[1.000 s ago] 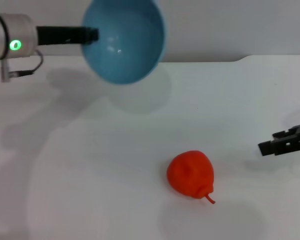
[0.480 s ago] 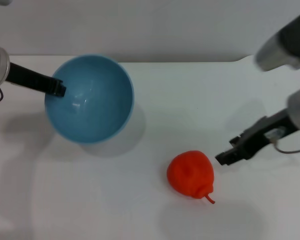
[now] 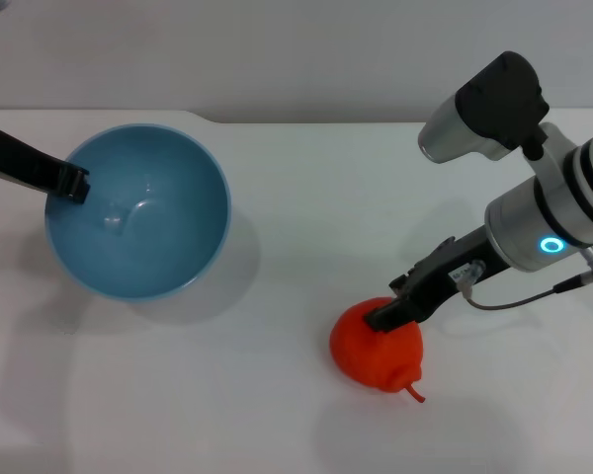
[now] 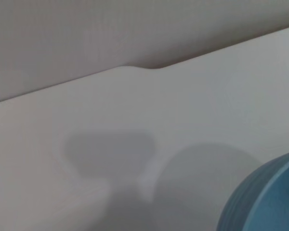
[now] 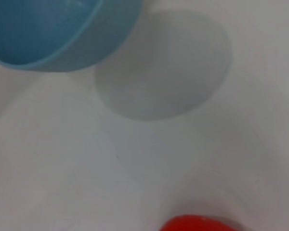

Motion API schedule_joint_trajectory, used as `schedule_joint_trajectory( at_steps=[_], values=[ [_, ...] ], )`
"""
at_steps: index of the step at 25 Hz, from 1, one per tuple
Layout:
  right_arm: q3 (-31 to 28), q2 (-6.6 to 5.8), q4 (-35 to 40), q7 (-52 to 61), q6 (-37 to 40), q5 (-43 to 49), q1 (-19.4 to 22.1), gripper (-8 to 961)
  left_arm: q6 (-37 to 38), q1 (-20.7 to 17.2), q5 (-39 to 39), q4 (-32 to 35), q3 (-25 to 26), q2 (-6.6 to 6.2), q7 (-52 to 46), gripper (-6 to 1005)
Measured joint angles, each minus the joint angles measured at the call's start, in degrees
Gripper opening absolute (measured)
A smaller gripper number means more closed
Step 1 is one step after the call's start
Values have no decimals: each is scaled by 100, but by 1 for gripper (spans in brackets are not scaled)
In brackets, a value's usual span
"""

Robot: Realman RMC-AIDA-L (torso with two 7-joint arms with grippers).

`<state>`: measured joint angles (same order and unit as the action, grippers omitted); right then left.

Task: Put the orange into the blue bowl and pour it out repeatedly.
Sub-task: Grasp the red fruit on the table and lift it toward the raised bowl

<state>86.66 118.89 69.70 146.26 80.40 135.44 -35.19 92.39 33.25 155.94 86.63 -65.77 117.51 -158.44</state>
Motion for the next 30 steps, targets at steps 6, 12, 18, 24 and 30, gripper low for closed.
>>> schedule_joint_trajectory(
  at_steps=[6,12,18,24,30],
  values=[
    [149,2,-402,-1,-72,-136,-145,574,35,49,74,-38,-25,2,14,-1],
    [536,2,-1039,1,-338,-137,-401,570,41,50,75,16,-64,13,21,0],
    [420,-9,-951,19,-336,-118,-353,566,41,64,56,24,-119,17,27,0],
    [203,-25,-899,22,-215,-96,-309,239,30,121,41,7,-138,30,28,-1],
    [-554,-44,17,-54,432,-75,153,126,-15,158,-13,-137,-405,47,-3,-1]
  ],
)
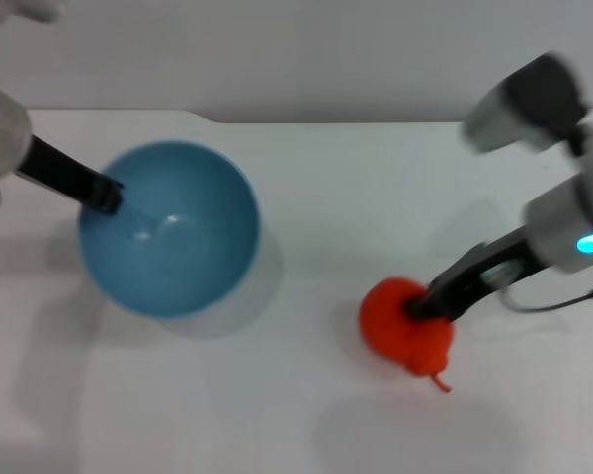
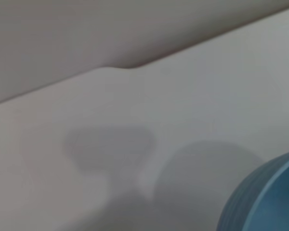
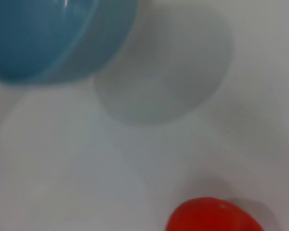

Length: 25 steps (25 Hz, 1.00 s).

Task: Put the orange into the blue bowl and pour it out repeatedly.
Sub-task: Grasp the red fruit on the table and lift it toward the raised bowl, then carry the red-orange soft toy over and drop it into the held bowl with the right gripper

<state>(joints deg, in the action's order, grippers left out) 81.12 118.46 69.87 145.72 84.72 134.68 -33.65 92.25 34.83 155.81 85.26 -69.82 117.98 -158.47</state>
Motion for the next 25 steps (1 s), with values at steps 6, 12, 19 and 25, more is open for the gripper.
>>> schedule_joint_trajectory(
  at_steps=[6,12,19,25],
  values=[
    [-1416,18,1894,-185,1174,-84,758,98,-244,210,-462,-608,-577,15,-39,0],
    [-2054,12,2853,-429,1617,-1094,901,55,-369,702,-659,-1262,-1231,50,-241,1],
    [-1666,13,2911,-800,1520,-1837,747,17,-446,1309,-1119,-1756,-2020,77,-631,1],
    [-983,20,2447,-898,1085,-1813,670,20,-448,1511,-1738,-1813,-2086,85,-634,0]
  ],
)
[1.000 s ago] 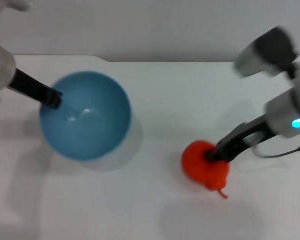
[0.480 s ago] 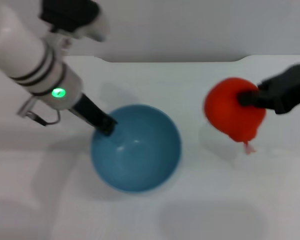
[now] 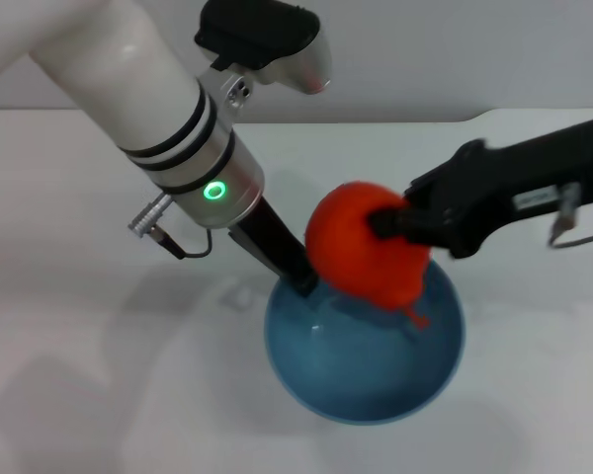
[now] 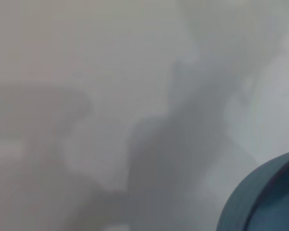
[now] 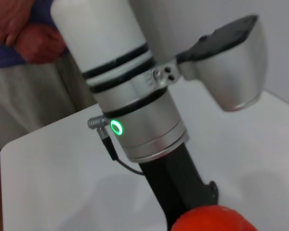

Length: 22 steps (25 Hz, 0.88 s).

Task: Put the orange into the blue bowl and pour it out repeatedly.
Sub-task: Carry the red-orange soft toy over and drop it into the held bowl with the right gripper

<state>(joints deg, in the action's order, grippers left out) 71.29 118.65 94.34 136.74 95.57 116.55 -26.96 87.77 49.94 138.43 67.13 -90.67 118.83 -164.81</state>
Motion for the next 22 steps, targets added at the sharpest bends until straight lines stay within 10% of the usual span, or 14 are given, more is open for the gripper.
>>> schedule_joint_trajectory(
  at_steps=[12,22],
  values=[
    [531,-2,-170,50,-138,339,-46,25,-138,42,-29,-16,75,-23,-6,0],
    [353,2,256,262,46,543,18,410,-359,171,83,-60,94,-34,-5,0]
  ],
)
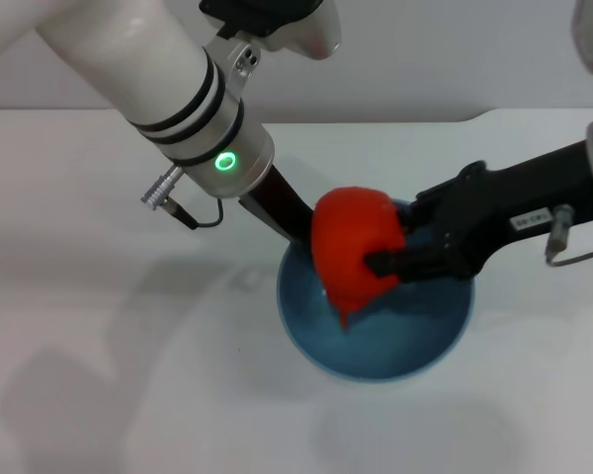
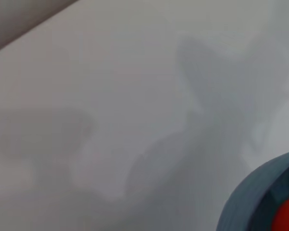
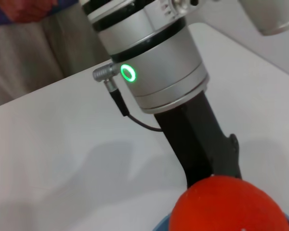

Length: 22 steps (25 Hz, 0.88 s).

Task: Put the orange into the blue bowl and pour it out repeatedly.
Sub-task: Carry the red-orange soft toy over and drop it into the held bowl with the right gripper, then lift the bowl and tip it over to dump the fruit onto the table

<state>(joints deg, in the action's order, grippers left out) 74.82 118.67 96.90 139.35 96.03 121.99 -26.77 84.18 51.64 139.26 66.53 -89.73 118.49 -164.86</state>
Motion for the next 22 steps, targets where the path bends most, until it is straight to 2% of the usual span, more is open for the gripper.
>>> schedule_joint_trajectory(
  at_steps=[1,14,19,21,22],
  values=[
    [-69,2,60,7,19,8,26,456,-26,3,35,0,0,-1,0,0],
    [-724,19,564,182,474,28,259,463,-222,200,229,-231,1,5,4,-1],
    [-1649,12,593,444,553,249,400,464,-642,138,429,-211,-40,13,27,-1],
    [-1965,9,515,458,627,329,468,464,-1028,51,483,-192,-68,11,50,-1],
    [-2149,6,462,459,681,373,528,464,-1525,-57,584,-181,-180,5,63,-1]
  ],
)
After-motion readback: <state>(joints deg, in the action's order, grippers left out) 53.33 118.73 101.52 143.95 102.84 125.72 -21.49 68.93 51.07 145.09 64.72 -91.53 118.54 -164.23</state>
